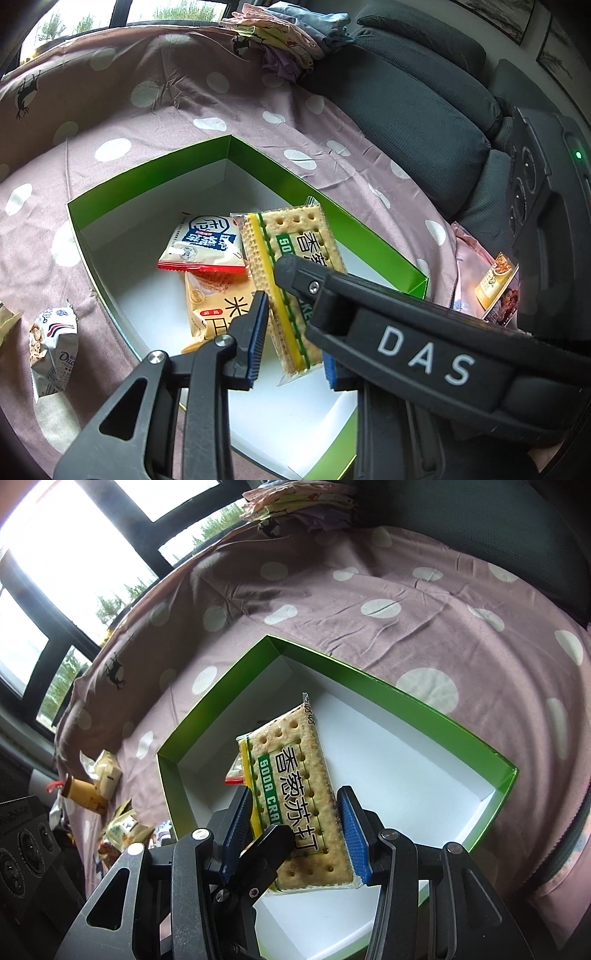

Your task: Organize snacks

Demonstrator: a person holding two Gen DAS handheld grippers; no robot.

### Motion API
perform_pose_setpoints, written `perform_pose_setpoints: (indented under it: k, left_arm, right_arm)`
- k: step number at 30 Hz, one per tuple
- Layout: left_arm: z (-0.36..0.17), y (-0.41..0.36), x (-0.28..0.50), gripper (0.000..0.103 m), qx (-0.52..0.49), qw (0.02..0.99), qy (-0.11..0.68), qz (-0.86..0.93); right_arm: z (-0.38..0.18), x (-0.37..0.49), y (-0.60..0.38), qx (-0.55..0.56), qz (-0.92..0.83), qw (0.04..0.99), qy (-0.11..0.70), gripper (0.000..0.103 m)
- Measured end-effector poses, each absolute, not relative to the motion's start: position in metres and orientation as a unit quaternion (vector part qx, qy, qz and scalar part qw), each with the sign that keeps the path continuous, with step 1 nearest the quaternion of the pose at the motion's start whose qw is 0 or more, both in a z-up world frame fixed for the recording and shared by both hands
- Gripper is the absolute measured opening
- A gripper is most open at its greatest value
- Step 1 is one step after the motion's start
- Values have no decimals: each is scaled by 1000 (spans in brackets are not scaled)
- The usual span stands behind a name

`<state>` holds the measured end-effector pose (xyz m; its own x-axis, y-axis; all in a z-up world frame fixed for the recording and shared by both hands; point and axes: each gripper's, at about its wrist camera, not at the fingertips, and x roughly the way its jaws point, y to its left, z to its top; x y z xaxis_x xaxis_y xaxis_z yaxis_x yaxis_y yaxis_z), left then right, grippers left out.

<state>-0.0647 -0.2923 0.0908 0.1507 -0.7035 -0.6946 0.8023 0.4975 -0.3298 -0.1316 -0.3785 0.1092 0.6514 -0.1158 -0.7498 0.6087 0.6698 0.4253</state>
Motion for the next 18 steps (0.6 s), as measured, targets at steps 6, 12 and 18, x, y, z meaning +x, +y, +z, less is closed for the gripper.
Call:
perform_pose_setpoints:
  k: [6,12,18]
  left_arm:
    - [85,-296,-61,25,60,747,440,-495]
    - [82,-299,-59,25,60,739,455,-493]
    - [74,-301,-55,25,54,729,479,-486]
  right_arm:
    - [104,-129,-379,345,-222,835,368,51]
    - [102,-129,-382,349,-228,830,371,51]
    - [97,-126,-383,350,-233,824,381,51]
